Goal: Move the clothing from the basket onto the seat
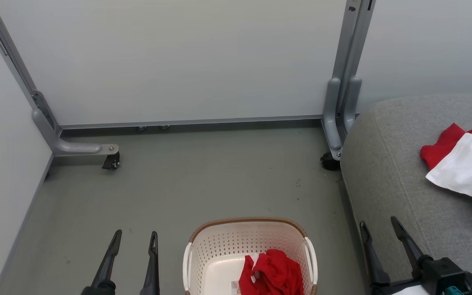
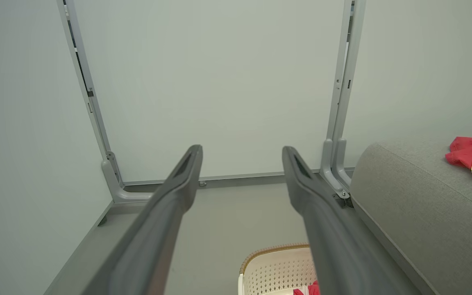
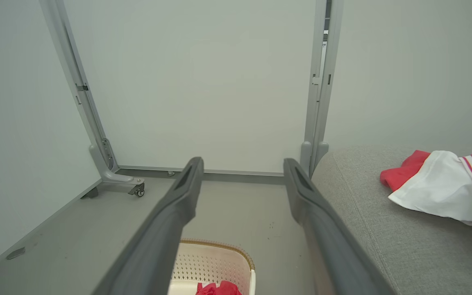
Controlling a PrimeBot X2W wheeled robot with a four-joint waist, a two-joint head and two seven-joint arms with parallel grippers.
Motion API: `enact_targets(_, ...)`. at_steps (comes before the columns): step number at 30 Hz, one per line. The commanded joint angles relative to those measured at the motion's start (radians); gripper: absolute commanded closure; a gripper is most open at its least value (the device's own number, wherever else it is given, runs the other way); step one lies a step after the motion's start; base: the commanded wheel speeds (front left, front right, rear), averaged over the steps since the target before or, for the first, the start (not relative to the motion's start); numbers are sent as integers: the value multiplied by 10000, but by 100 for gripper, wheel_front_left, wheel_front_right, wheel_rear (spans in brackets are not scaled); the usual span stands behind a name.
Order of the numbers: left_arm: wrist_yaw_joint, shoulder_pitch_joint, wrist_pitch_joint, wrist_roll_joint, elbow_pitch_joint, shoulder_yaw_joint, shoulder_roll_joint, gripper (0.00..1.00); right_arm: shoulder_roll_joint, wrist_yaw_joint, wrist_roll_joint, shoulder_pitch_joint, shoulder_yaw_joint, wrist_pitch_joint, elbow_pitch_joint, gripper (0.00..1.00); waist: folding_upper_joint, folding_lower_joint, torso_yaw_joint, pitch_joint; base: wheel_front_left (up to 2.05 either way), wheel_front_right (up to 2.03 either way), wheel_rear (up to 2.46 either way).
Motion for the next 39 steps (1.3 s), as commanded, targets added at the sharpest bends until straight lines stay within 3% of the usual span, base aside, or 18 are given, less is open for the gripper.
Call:
enact_targets(1,-46,31,9,86,22,43,0,0,-15,-14,72,166,-12,-30,-20,0,0,1,22,-17,0,0,0)
enact_targets(12,-154,160,9,141,145,22,-15,0,-17,-14,220,240,-117,-30,-44,0,0,1,95,-69,0,0,0)
enact_targets(17,33,157,9,511,-1,-8,-16,0,-17,-14,240,256,-93,-30,29,0,0,1,24,56,0,0,0)
enact_targets(24,-171,-92,9,437,286,-148,-15,0,-18,-14,248,26,-529,-30,155,0,0,1,-288,604,0,0,0)
enact_targets(28,-258,-461,9,302,436,-227,-16,0,-18,-14,4,-333,-878,-30,100,0,0,1,-640,1322,0,0,0)
enact_targets(33,-542,-1888,9,213,1044,-510,-13,0,-156,-15,-396,-1633,-775,-30,-253,0,0,1,-1114,3364,0,0,0)
enact_targets(39,-847,-3934,9,142,3274,-1279,155,0,-117,-14,-141,-2871,-1267,-30,-690,0,0,1,-1566,5124,0,0,0)
